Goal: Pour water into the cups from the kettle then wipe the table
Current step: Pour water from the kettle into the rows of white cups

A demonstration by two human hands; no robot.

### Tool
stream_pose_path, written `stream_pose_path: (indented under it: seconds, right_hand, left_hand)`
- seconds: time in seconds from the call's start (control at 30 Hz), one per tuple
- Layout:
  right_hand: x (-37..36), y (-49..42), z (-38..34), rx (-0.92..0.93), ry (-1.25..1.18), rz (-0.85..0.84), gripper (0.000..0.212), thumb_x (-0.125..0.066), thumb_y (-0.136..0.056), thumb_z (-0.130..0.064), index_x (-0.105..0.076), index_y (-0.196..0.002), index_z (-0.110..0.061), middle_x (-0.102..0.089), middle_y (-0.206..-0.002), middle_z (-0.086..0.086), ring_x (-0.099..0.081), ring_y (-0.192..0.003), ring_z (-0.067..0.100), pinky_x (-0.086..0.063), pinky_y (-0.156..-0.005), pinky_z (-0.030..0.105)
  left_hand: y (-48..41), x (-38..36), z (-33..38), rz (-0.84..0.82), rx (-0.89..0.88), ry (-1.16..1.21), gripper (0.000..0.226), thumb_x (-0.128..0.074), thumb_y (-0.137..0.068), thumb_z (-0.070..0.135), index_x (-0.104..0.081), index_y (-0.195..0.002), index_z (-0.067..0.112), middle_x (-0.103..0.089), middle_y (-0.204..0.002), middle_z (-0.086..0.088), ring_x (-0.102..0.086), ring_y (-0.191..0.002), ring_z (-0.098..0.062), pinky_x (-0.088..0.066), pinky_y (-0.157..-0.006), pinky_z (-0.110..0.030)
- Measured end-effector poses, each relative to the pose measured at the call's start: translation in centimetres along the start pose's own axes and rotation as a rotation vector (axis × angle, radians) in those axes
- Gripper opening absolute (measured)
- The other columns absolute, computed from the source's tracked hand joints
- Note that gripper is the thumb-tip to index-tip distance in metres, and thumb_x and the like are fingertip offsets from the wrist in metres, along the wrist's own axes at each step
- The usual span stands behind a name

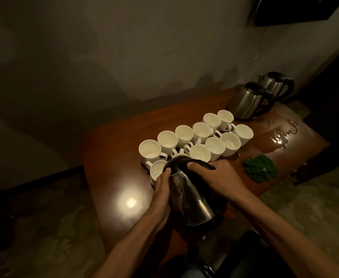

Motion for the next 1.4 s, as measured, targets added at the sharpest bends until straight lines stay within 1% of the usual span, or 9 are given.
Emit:
stream_pose_path:
  seconds: [0.1, 0.33, 0.5, 0.93, 1.0, 1.17, 1.23, 1.33, 1.4]
  right_hand:
    - [0.2, 0.0, -0.6, -0.004, 0.025, 0.015, 0.041, -0.072, -0.082, -0.055, -0.071, -0.074, -0.014, -0.073, -0.066, 0.001, -0.067, -0.054, 0.011, -0.047, -0.048, 0.021]
    - [0.2, -0.4, -1.6, -0.002, 0.115, 0.015, 0.038, -0.069, -0.084, -0.052, -0.068, -0.075, -0.015, -0.07, -0.065, -0.001, -0.063, -0.049, 0.005, -0.04, -0.042, 0.014]
    - [-0.3, -0.6, -1.8, 0.008, 0.148, 0.008, 0.037, -0.069, -0.086, -0.048, -0.066, -0.073, -0.014, -0.067, -0.06, -0.002, -0.059, -0.039, 0.0, -0.037, -0.037, 0.01]
    - [-0.9, -1.1, -1.7, 0.009, 0.156, 0.012, 0.04, -0.068, -0.085, -0.05, -0.07, -0.073, -0.012, -0.069, -0.057, 0.0, -0.061, -0.042, 0.006, -0.041, -0.039, 0.014]
    - [-0.8, -1.2, -1.6, 0.0, 0.155, 0.014, 0.04, -0.068, -0.085, -0.051, -0.07, -0.073, -0.012, -0.069, -0.058, 0.001, -0.061, -0.043, 0.007, -0.042, -0.039, 0.014]
    - [-0.9, -1.4, -1.2, 0.003, 0.131, 0.01, 0.04, -0.07, -0.085, -0.05, -0.071, -0.077, -0.011, -0.07, -0.063, 0.002, -0.064, -0.049, 0.01, -0.043, -0.044, 0.018]
    - [-0.9, -1.4, -1.0, 0.02, 0.103, 0.005, 0.039, -0.069, -0.085, -0.05, -0.073, -0.079, -0.011, -0.072, -0.066, 0.003, -0.069, -0.057, 0.017, -0.047, -0.05, 0.022]
    - [-0.8, -1.3, -0.5, 0.046, 0.068, 0.008, 0.038, -0.068, -0.086, -0.048, -0.074, -0.078, -0.011, -0.073, -0.068, 0.005, -0.071, -0.063, 0.024, -0.05, -0.054, 0.026]
    - [-0.6, -1.1, -0.1, 0.05, 0.042, 0.013, 0.039, -0.068, -0.086, -0.048, -0.075, -0.077, -0.011, -0.074, -0.068, 0.006, -0.072, -0.065, 0.027, -0.05, -0.056, 0.028]
  left_hand:
    - [-0.4, -0.1, -0.1, 0.01, -0.003, 0.043, 0.097, -0.067, -0.056, 0.078, -0.051, -0.139, 0.031, -0.067, -0.128, -0.006, -0.064, -0.117, -0.028, -0.051, -0.103, -0.051]
    - [-0.5, -0.2, -0.3, -0.063, -0.049, 0.07, 0.09, -0.064, -0.066, 0.076, -0.045, -0.144, 0.035, -0.064, -0.133, -0.004, -0.061, -0.122, -0.024, -0.048, -0.106, -0.051]
    - [-0.4, 0.1, -0.6, -0.039, -0.03, 0.09, 0.079, -0.064, -0.076, 0.071, -0.043, -0.144, 0.036, -0.062, -0.133, -0.005, -0.06, -0.121, -0.026, -0.048, -0.106, -0.053]
    - [-0.8, 0.6, -0.3, -0.045, -0.006, 0.125, 0.092, -0.068, -0.069, 0.068, -0.037, -0.15, 0.036, -0.059, -0.138, -0.006, -0.058, -0.124, -0.028, -0.046, -0.108, -0.053]
    - [-0.6, 0.7, -0.2, -0.042, -0.001, 0.111, 0.088, -0.069, -0.073, 0.068, -0.037, -0.149, 0.036, -0.058, -0.138, -0.007, -0.057, -0.124, -0.028, -0.045, -0.109, -0.053]
    - [-0.3, 0.7, 0.1, -0.064, -0.011, 0.072, 0.061, -0.054, -0.093, 0.058, -0.037, -0.146, 0.035, -0.06, -0.134, -0.004, -0.058, -0.123, -0.026, -0.047, -0.107, -0.05]
    - [-0.2, 0.7, 0.1, -0.069, -0.007, 0.033, 0.076, -0.057, -0.087, 0.067, -0.032, -0.151, 0.035, -0.055, -0.141, -0.005, -0.054, -0.127, -0.026, -0.046, -0.108, -0.049]
    - [0.0, 0.5, 0.0, -0.1, -0.01, -0.008, 0.116, -0.064, -0.055, 0.086, -0.026, -0.154, 0.039, -0.048, -0.149, -0.002, -0.05, -0.132, -0.025, -0.043, -0.111, -0.05]
    - [0.0, 0.5, 0.0, -0.088, -0.018, -0.015, 0.123, -0.066, -0.048, 0.089, -0.027, -0.154, 0.038, -0.048, -0.15, -0.002, -0.05, -0.132, -0.024, -0.042, -0.112, -0.049]
Point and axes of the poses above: each hand's wrist, its own y-axis away from the middle knuckle, its own x-axis out of the back of the hand, z = x × y, the point moved 6 cm from there along -y, towards the middle knuckle
